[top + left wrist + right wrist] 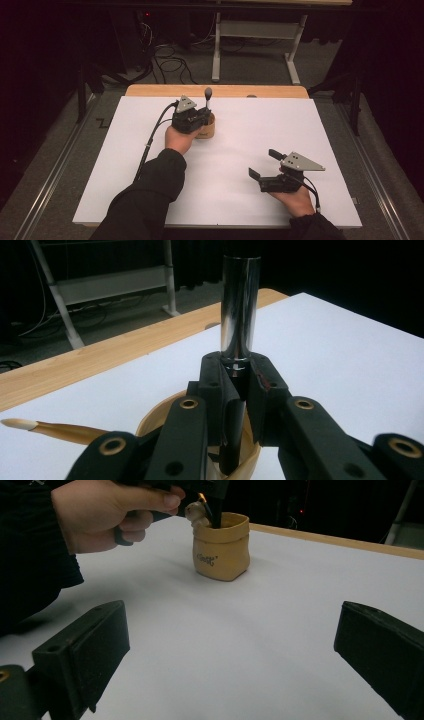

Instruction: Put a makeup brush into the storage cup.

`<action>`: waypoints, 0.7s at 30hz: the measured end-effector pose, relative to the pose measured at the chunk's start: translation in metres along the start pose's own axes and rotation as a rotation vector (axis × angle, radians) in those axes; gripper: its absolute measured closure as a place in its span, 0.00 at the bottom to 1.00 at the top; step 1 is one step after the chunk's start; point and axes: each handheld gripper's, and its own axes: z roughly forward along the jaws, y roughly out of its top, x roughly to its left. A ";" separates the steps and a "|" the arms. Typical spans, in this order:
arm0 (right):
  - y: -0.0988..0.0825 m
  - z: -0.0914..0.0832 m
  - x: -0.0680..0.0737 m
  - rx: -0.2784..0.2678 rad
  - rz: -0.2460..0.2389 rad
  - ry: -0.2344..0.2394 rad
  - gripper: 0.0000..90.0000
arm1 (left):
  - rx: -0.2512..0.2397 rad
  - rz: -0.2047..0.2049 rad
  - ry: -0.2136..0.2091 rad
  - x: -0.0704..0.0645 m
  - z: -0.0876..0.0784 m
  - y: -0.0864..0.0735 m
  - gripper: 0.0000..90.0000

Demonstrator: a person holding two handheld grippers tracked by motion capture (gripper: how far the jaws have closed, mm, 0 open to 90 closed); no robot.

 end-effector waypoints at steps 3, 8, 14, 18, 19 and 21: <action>0.000 0.000 0.000 0.004 -0.002 0.002 0.02 | -0.015 0.007 -0.011 -0.001 -0.001 0.001 0.78; 0.000 0.001 0.000 0.011 -0.003 0.003 0.02 | -0.031 -0.001 0.007 -0.001 -0.004 0.004 0.56; -0.001 0.001 0.001 0.009 -0.005 0.005 0.03 | -0.027 -0.001 0.020 0.000 -0.007 0.005 0.47; 0.000 0.001 0.001 0.007 -0.006 0.005 0.03 | -0.022 -0.004 0.018 -0.001 -0.008 0.006 0.45; 0.000 0.001 0.001 0.009 -0.007 0.005 0.03 | -0.019 -0.005 0.017 -0.002 -0.009 0.006 0.44; 0.000 0.001 0.001 0.007 -0.007 0.005 0.03 | -0.014 -0.012 0.012 -0.002 -0.010 0.006 0.42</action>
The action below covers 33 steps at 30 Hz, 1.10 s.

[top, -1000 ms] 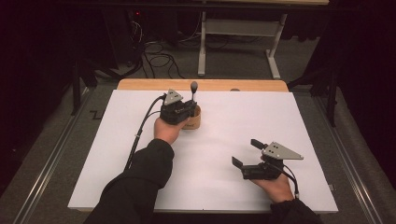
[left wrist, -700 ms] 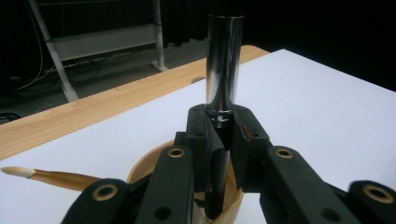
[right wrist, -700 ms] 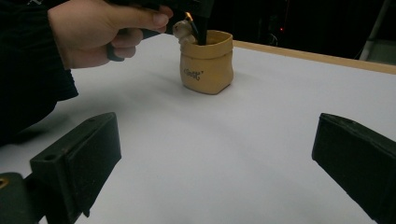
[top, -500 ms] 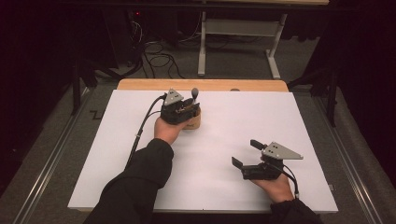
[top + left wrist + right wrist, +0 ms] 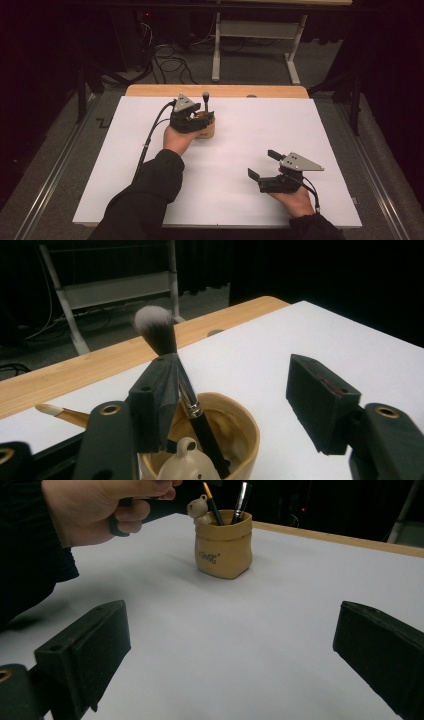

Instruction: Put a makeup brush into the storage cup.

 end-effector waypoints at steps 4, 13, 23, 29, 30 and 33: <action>0.000 -0.001 0.000 0.001 -0.002 -0.004 0.03 | 0.010 -0.004 -0.006 -0.004 -0.004 0.001 0.38; 0.000 -0.001 0.001 0.002 -0.007 -0.008 0.03 | 0.012 -0.014 -0.023 -0.007 -0.017 -0.004 0.30; 0.000 0.000 0.001 0.005 -0.013 -0.013 0.02 | 0.028 -0.022 -0.024 -0.010 -0.034 -0.016 0.19; 0.000 -0.001 0.001 0.002 -0.011 -0.019 0.02 | 0.026 -0.017 -0.042 -0.016 -0.048 -0.026 0.13; 0.000 -0.001 0.001 0.002 -0.012 -0.022 0.02 | 0.027 -0.013 -0.040 -0.016 -0.052 -0.028 0.12; 0.000 -0.001 0.002 0.003 -0.014 -0.024 0.02 | 0.035 -0.010 -0.037 -0.016 -0.061 -0.033 0.09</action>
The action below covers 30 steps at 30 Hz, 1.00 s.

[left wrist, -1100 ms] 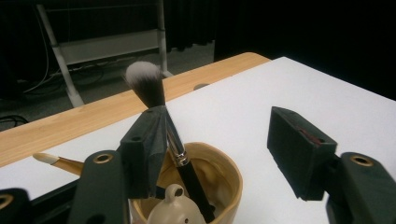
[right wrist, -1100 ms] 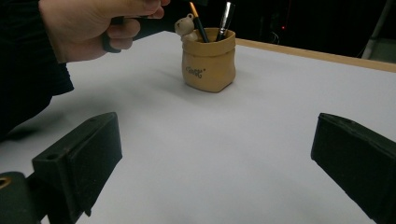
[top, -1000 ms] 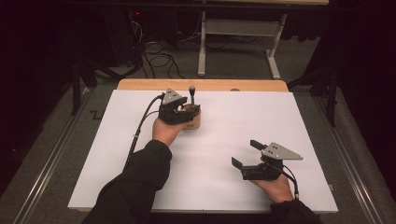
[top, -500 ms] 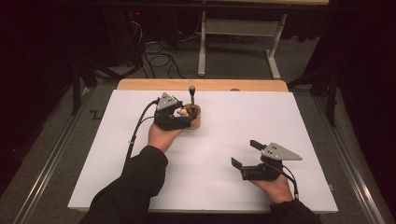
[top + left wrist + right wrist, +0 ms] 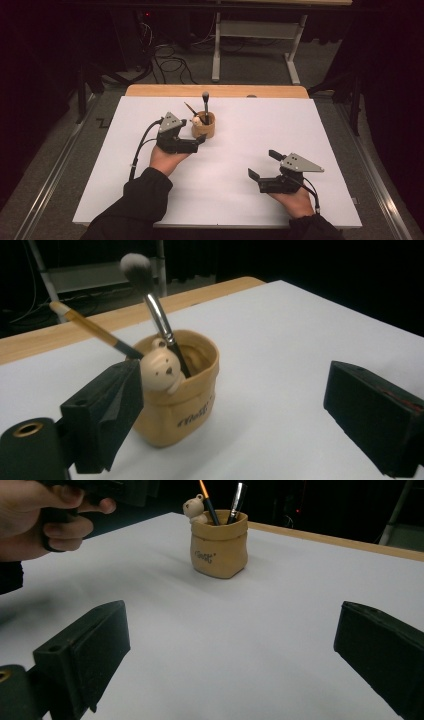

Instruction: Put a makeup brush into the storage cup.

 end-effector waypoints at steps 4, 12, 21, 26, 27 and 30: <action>0.000 0.000 0.000 0.001 -0.003 -0.008 0.02 | 0.014 -0.002 -0.006 -0.001 -0.014 -0.009 0.04; -0.001 -0.001 -0.002 -0.003 -0.006 -0.022 0.01 | 0.013 0.007 -0.012 -0.005 -0.042 -0.027 0.00; 0.000 -0.003 -0.001 -0.011 -0.021 -0.032 0.01 | -0.001 0.033 0.025 -0.006 -0.078 -0.052 0.00; -0.001 -0.004 -0.002 -0.012 -0.031 -0.047 0.01 | 0.009 0.066 0.055 -0.002 -0.094 -0.065 0.00; -0.001 -0.004 -0.002 -0.011 -0.032 -0.048 0.01 | 0.013 0.066 0.049 -0.001 -0.096 -0.069 0.00; -0.001 -0.004 -0.003 -0.013 -0.029 -0.056 0.00 | 0.030 0.047 0.028 0.000 -0.100 -0.079 0.00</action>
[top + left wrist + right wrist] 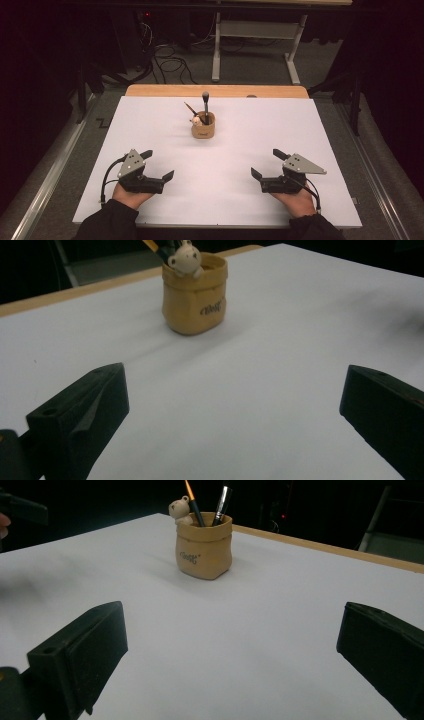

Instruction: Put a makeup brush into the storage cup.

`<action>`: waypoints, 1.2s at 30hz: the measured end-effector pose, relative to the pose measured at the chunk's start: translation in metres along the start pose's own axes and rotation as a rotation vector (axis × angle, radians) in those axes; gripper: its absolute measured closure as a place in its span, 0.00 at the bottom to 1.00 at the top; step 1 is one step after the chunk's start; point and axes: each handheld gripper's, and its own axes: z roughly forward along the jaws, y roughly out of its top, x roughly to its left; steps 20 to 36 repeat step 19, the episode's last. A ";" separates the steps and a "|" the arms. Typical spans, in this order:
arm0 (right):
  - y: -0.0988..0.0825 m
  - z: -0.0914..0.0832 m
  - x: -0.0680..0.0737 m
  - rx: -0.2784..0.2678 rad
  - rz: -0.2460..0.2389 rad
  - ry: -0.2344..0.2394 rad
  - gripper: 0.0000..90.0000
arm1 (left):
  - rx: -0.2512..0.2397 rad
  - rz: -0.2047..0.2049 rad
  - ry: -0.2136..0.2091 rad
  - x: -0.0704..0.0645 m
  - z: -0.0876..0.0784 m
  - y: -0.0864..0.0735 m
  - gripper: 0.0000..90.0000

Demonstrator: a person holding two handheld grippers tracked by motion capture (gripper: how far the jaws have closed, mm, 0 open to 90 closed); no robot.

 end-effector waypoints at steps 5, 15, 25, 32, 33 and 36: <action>0.000 -0.001 -0.002 -0.008 -0.002 -0.017 0.00 | -0.013 0.009 -0.040 -0.008 0.004 0.003 0.00; 0.000 -0.002 -0.002 -0.007 -0.002 -0.030 0.00 | 0.036 0.028 -0.059 -0.009 0.009 0.001 0.00; 0.000 -0.003 -0.002 -0.016 -0.002 -0.028 0.00 | 0.033 0.025 -0.046 -0.008 0.008 0.002 0.00; 0.000 -0.003 -0.002 -0.016 -0.002 -0.028 0.00 | 0.033 0.025 -0.046 -0.008 0.008 0.002 0.00; 0.000 -0.003 -0.002 -0.016 -0.002 -0.028 0.00 | 0.033 0.025 -0.046 -0.008 0.008 0.002 0.00; 0.000 -0.003 -0.002 -0.016 -0.002 -0.028 0.00 | 0.033 0.025 -0.046 -0.008 0.008 0.002 0.00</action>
